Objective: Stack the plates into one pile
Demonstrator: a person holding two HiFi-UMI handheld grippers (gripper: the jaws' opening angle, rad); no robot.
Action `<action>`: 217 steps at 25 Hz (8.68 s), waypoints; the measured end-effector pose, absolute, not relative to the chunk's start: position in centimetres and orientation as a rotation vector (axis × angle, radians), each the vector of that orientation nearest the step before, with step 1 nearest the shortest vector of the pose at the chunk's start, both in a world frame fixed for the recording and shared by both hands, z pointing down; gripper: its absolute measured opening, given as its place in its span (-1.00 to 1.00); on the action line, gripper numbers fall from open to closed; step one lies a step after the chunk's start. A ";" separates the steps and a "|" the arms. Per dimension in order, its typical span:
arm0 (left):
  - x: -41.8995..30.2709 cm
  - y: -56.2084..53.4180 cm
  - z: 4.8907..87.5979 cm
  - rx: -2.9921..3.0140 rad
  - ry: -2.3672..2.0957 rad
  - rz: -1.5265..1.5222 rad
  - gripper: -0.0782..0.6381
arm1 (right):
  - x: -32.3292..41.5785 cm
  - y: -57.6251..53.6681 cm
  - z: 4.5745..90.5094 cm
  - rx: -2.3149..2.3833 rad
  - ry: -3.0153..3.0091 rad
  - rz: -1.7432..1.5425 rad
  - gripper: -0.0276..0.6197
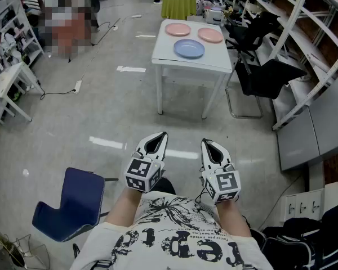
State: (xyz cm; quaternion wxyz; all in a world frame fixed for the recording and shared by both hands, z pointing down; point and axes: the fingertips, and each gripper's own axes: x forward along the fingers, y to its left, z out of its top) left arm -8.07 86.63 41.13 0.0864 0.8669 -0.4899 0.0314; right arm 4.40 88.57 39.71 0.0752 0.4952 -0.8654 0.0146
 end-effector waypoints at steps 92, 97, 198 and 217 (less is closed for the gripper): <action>-3.1 -15.1 45.2 2.286 -1.576 0.184 -0.74 | 13.8 -16.9 44.8 1.370 -2.506 0.355 -0.89; -4.4 -19.8 46.2 2.255 -1.579 0.199 -0.74 | 12.8 -22.1 45.5 1.353 -2.486 0.378 -0.89; -9.0 -13.9 52.6 1.963 -1.432 0.240 -0.55 | 13.8 -18.1 53.7 1.319 -2.067 0.554 -0.71; -5.9 -8.6 61.5 1.845 -1.349 0.434 -0.55 | 17.1 -12.0 60.8 1.277 -1.942 0.671 -0.71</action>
